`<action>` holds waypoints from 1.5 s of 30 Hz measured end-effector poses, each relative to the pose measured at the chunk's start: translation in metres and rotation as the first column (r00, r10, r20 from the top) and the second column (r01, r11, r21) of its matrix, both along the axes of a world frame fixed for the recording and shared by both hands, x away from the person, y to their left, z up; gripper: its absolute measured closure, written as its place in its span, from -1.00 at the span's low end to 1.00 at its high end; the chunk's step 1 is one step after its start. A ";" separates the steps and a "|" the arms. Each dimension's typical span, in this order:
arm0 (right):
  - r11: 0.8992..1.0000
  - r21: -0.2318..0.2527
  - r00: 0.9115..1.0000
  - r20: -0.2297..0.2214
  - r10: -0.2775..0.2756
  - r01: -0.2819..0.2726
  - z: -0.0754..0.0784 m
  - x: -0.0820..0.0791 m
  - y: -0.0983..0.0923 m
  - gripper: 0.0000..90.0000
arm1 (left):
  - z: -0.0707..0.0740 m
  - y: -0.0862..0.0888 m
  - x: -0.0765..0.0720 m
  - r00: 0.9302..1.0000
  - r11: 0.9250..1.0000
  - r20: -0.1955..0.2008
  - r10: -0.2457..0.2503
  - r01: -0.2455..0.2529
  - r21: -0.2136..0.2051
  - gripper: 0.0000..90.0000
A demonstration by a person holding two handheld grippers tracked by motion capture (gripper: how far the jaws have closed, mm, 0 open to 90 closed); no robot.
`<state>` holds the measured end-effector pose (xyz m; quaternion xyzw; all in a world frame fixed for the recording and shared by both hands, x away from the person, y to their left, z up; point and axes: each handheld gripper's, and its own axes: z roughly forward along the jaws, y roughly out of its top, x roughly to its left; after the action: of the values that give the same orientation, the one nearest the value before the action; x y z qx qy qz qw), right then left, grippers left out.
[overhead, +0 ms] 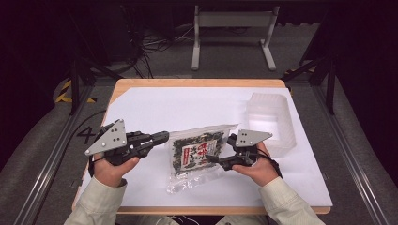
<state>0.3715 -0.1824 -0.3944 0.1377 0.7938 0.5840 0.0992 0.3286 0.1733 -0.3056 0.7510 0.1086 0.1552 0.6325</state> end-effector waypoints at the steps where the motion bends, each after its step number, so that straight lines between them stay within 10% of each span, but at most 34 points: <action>1: 1.000 -0.004 1.000 0.005 0.001 -0.001 0.000 0.000 0.000 -0.15 | 0.000 0.000 0.000 1.000 1.000 -0.001 0.000 0.000 -0.001 0.99; 27: 0.992 -0.057 0.994 -0.005 0.110 -0.110 0.017 -0.015 -0.007 0.65 | 0.001 0.005 0.003 0.998 0.998 -0.019 0.061 -0.062 -0.023 0.92; 45: 0.993 -0.056 0.995 -0.012 0.102 -0.103 0.037 -0.026 -0.012 0.68 | -0.002 0.005 0.011 0.991 0.992 -0.073 0.113 -0.116 -0.039 -0.20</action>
<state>0.3457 -0.1942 -0.3578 0.0965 0.8165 0.5649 0.0696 0.3395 0.1780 -0.3078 0.7348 0.1773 0.1624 0.6343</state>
